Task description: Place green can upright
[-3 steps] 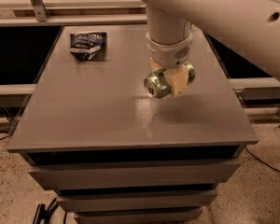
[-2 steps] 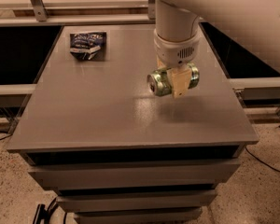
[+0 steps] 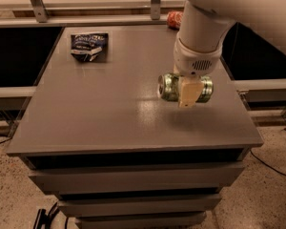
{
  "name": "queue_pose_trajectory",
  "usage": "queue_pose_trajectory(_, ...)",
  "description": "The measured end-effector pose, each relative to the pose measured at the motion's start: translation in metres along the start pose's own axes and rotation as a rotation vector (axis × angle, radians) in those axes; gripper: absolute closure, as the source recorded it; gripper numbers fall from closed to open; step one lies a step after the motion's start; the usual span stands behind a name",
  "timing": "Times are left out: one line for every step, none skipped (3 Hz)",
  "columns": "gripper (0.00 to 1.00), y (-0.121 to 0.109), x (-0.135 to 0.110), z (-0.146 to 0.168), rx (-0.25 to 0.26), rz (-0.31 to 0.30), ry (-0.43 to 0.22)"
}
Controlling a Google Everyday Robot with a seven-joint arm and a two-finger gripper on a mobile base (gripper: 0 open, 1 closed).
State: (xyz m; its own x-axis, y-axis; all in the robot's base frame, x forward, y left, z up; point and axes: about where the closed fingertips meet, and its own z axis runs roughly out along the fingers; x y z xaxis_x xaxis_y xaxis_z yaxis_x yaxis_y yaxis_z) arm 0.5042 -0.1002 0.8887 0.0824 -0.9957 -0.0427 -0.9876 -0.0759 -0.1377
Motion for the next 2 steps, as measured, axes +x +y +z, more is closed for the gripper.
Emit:
queue_pose_trajectory(1.0,0.0099,0.0043,0.0026,0.055,0.103,-0.071)
queue_pose_trajectory(1.0,0.0044,0.0045,0.0019,0.151,0.166,-0.161)
